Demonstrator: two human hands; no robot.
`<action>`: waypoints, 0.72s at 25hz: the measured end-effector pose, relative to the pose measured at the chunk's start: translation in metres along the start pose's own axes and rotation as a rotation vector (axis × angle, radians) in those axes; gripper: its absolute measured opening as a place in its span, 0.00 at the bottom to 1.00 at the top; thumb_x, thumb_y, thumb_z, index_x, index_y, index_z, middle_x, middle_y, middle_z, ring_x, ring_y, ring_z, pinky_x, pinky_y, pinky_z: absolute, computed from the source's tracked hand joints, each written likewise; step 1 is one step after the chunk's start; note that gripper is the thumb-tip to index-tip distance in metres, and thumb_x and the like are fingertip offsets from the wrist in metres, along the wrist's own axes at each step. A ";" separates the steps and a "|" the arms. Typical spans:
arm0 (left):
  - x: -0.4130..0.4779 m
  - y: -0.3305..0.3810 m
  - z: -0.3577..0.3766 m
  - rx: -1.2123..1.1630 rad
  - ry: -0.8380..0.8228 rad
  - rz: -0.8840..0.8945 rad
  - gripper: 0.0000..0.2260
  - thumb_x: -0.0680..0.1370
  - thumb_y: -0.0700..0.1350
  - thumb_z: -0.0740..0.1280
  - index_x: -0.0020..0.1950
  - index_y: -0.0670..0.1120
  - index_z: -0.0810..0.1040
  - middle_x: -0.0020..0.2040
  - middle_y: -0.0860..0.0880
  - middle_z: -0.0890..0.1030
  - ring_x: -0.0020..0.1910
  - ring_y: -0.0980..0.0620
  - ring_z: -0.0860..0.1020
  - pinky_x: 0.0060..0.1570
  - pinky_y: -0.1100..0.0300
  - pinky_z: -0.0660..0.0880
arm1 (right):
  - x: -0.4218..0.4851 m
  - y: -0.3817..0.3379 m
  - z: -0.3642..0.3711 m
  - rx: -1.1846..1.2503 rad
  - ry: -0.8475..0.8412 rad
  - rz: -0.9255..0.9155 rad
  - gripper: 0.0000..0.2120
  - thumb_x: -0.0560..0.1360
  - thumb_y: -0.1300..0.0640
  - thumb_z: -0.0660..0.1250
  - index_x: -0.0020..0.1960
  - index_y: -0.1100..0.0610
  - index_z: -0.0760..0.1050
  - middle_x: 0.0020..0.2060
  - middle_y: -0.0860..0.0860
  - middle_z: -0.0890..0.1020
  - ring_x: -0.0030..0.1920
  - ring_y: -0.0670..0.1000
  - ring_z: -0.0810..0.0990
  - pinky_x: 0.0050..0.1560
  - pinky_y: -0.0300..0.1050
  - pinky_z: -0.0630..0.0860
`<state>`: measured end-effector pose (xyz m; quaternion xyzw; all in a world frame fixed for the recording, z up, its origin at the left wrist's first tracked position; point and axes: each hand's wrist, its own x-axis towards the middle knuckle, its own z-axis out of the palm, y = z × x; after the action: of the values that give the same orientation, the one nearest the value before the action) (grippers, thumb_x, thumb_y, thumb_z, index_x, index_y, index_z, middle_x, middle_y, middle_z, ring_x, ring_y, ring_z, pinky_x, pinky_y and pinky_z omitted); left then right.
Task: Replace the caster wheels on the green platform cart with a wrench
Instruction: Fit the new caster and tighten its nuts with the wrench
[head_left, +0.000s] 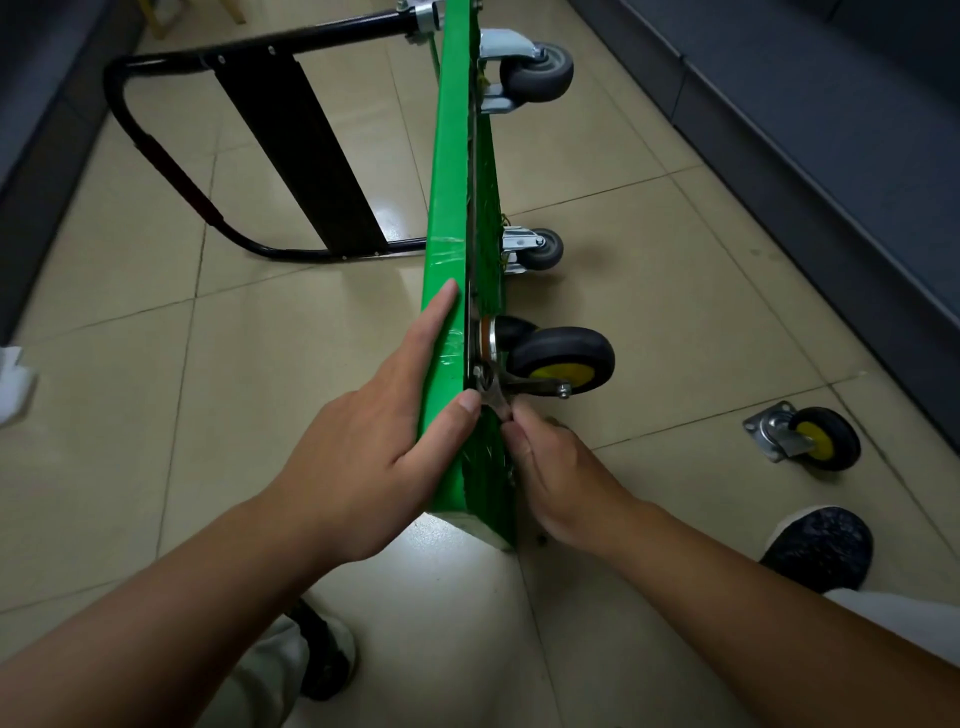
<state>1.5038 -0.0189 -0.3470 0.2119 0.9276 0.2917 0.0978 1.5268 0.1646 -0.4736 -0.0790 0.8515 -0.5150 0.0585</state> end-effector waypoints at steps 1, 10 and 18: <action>0.000 0.000 0.000 -0.002 0.003 -0.002 0.30 0.77 0.66 0.50 0.76 0.74 0.38 0.66 0.64 0.68 0.45 0.56 0.76 0.43 0.67 0.69 | -0.002 -0.003 0.000 0.046 -0.033 0.013 0.15 0.85 0.44 0.47 0.56 0.50 0.69 0.41 0.50 0.79 0.41 0.51 0.79 0.40 0.53 0.75; 0.000 0.002 0.000 0.035 -0.012 0.000 0.31 0.77 0.64 0.50 0.76 0.72 0.37 0.75 0.56 0.69 0.44 0.55 0.76 0.41 0.68 0.67 | -0.023 -0.045 -0.001 0.203 -0.102 0.204 0.17 0.84 0.40 0.48 0.44 0.38 0.72 0.33 0.41 0.79 0.36 0.45 0.79 0.39 0.49 0.75; 0.002 0.003 -0.003 0.048 -0.031 0.015 0.32 0.77 0.66 0.49 0.78 0.70 0.37 0.77 0.54 0.68 0.52 0.51 0.77 0.46 0.57 0.68 | -0.043 -0.097 -0.023 0.579 -0.180 0.463 0.23 0.84 0.37 0.49 0.39 0.53 0.62 0.25 0.49 0.61 0.22 0.50 0.64 0.28 0.43 0.60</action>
<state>1.5023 -0.0175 -0.3431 0.2255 0.9311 0.2669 0.1050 1.5721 0.1480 -0.3763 0.0905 0.6574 -0.6985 0.2678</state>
